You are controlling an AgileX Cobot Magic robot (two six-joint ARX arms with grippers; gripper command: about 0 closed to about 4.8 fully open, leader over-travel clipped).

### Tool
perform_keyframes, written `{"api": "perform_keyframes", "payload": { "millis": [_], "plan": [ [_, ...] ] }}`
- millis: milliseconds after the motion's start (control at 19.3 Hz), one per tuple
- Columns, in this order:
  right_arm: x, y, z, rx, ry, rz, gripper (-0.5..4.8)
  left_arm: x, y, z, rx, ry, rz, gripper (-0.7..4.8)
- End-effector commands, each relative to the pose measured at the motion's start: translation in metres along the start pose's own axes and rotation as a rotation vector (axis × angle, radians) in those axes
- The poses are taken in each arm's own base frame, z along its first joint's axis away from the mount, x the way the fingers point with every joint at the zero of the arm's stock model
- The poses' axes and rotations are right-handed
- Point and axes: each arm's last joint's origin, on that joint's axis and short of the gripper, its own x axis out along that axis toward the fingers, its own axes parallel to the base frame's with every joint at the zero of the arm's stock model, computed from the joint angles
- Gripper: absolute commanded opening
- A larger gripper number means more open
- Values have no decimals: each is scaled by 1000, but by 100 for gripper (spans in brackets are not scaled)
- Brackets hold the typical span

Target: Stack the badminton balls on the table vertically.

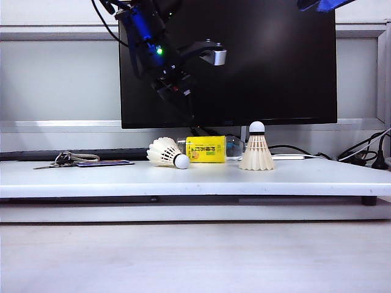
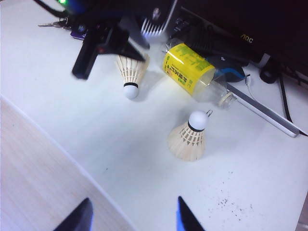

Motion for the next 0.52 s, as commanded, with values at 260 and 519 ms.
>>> {"api": "perform_keyframes", "payload": {
  "millis": [260,519],
  "plan": [
    [-1,0,2,-2,-13,-4,229,-3,-6,-3,146,56,-59,78],
    [-1,0,0,1,8,4,229,-1,-11,-8,583,63,-134,70]
  ]
}}
